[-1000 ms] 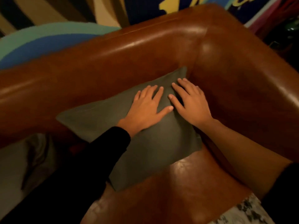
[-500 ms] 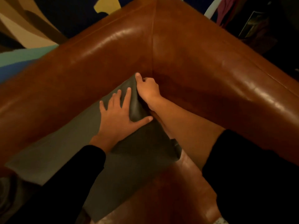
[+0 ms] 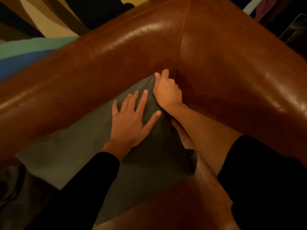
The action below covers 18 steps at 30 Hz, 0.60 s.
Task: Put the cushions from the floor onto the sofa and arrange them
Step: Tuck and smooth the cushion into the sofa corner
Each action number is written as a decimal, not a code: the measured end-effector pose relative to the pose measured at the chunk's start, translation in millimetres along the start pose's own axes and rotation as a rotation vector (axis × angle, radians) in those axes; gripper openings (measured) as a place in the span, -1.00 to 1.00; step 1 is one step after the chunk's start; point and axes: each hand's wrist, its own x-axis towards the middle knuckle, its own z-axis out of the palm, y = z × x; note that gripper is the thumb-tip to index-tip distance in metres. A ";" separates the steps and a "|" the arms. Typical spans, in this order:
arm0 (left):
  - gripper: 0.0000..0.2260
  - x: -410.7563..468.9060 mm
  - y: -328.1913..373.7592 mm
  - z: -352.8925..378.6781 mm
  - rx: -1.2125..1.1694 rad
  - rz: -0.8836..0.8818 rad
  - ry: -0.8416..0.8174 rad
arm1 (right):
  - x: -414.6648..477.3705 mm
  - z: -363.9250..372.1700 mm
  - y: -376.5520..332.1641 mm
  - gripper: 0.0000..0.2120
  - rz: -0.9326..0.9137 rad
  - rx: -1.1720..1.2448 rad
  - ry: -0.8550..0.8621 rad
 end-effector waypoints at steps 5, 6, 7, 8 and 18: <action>-0.29 -2.8 -1.4 -0.6 -0.010 -0.003 0.017 | -2.3 0.6 4.9 -0.65 -0.064 -0.052 0.034; -0.31 -3.4 -4.0 -1.1 -0.006 0.001 0.025 | -0.9 -0.1 5.8 -0.65 -0.082 -0.089 0.021; -0.32 -4.0 -7.0 -1.0 -0.002 0.009 0.039 | 0.3 -1.0 7.0 -0.65 -0.090 -0.118 0.009; -0.34 -4.5 -10.2 -0.4 0.000 0.018 0.054 | 1.6 -1.6 8.1 -0.65 -0.087 -0.127 0.000; -0.53 -11.2 0.6 -3.3 0.078 0.151 0.164 | -51.7 -11.6 72.6 -0.54 0.169 0.219 -0.150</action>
